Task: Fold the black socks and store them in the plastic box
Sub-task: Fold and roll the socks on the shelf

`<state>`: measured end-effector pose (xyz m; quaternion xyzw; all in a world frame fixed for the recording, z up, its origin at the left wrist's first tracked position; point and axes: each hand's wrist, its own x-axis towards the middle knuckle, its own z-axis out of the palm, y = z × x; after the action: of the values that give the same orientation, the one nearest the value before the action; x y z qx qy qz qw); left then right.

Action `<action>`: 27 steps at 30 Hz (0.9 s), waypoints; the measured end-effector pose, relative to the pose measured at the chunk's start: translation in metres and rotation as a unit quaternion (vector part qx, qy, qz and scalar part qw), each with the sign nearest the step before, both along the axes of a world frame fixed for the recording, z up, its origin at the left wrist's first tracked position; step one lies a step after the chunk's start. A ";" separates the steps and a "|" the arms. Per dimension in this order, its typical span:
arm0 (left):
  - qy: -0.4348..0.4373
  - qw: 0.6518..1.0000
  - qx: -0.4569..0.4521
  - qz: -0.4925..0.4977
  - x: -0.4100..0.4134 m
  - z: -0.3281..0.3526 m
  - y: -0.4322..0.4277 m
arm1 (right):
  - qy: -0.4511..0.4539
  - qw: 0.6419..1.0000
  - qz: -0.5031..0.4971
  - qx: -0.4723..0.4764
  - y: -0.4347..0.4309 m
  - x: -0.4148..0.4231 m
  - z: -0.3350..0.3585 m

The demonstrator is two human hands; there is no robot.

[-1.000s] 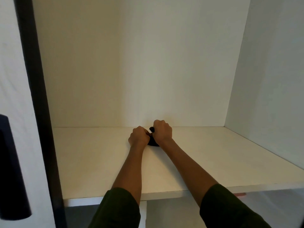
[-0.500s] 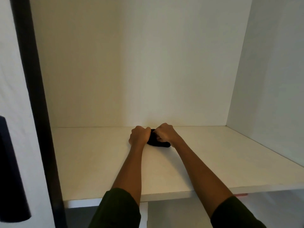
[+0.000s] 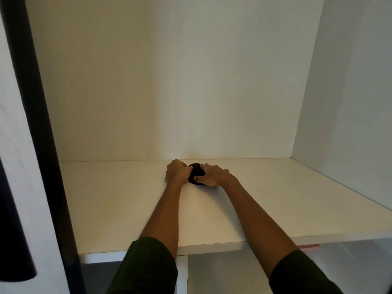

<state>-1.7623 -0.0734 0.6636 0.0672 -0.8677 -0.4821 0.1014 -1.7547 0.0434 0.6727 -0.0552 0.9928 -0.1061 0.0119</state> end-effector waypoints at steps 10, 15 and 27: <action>-0.002 1.000 -0.003 -0.003 -0.012 -0.006 0.002 | -0.037 0.999 -0.013 0.013 0.002 -0.002 -0.011; 0.023 0.996 -0.071 0.044 -0.011 -0.008 0.007 | -0.044 0.999 -0.006 0.005 0.000 -0.002 -0.014; 0.094 0.963 -0.188 -0.167 -0.009 -0.021 0.011 | -0.072 0.997 0.021 -0.013 0.005 -0.002 -0.015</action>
<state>-1.7708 -0.0622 0.6430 -0.1448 -0.9280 -0.3249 0.1109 -1.7569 0.0486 0.6577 -0.0681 0.9865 -0.1222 0.0850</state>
